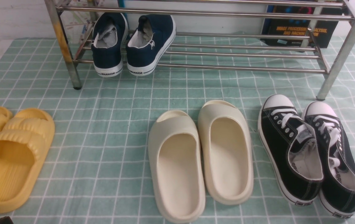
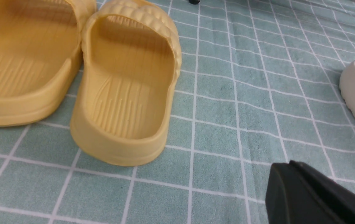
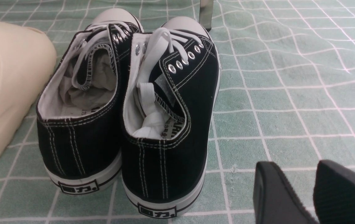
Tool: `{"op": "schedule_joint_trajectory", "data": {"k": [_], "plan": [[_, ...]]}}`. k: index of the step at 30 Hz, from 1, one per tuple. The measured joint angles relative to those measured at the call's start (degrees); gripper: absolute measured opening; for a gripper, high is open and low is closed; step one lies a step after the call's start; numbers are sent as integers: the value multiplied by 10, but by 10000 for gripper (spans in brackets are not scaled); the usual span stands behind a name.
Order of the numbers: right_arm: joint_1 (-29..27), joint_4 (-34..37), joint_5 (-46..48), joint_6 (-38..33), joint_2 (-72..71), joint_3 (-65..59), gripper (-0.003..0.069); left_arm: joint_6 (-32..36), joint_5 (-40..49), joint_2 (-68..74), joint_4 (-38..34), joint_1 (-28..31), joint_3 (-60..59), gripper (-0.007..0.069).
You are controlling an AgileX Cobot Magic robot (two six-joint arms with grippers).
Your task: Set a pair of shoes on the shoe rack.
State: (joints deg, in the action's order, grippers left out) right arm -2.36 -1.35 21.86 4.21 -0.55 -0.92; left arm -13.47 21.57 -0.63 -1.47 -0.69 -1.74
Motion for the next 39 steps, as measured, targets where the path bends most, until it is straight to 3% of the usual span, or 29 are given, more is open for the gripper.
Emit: {"op": "schedule_joint_trajectory", "data": {"k": [39], "plan": [[0,0,0,0,0,0,239,0,1,0,0,15,0,17]]}}
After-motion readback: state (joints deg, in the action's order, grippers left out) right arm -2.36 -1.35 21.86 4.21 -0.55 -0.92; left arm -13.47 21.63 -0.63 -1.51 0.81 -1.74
